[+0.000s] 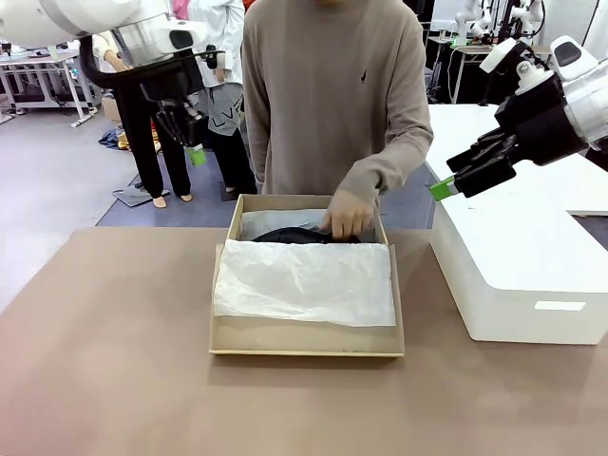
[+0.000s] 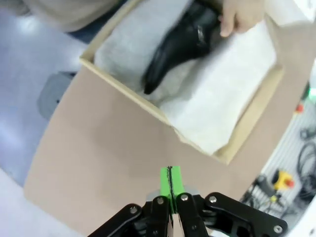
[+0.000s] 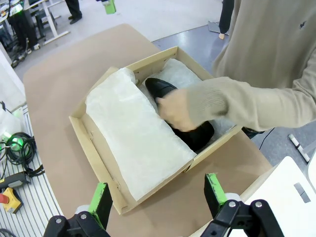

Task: Pack the shoes into the box.
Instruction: Close the Shoes Box.

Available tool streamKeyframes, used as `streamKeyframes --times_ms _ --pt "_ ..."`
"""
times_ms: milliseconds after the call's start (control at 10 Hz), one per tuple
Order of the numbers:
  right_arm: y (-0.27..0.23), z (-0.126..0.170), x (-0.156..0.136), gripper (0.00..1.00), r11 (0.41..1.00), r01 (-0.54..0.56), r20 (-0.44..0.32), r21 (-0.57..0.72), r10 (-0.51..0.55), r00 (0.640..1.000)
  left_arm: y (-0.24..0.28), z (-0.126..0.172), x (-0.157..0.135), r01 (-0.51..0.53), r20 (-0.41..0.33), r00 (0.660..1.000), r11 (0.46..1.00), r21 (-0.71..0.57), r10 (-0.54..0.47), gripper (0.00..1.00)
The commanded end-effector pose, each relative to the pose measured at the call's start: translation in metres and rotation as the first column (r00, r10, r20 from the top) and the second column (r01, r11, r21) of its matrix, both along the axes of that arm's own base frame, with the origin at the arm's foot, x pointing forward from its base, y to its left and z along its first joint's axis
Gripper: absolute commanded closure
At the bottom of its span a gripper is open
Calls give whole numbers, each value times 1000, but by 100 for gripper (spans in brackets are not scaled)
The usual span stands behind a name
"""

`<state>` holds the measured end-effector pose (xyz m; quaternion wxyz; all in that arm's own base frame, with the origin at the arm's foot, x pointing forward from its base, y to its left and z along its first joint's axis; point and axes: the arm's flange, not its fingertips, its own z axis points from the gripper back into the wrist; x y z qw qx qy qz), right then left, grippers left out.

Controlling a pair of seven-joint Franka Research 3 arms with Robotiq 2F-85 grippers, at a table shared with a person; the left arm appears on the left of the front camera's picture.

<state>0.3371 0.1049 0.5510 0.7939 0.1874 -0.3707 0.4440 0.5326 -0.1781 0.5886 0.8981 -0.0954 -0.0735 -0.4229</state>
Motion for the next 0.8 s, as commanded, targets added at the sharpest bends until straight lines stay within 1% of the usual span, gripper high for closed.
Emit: streamKeyframes --times_ms 0,100,200,300,700 --pt "0 -1 2 0 1000 -13 2 16 13 1000 16 -1 0 206 -7 979 979 -8 -206 100" --pt "0 -1 2 0 1000 -13 2 16 13 1000 18 -3 0 267 13 964 962 -63 -267 100" --pt "0 -1 2 0 1000 -13 2 16 13 1000 11 -3 0 143 2 990 988 -62 -143 100" --pt "0 -1 2 0 1000 -13 2 16 13 1000 10 -4 -1 198 5 980 980 -8 -198 100" --pt "0 -1 2 0 1000 -13 2 16 13 1000 10 -4 -1 198 5 980 980 -8 -198 100"
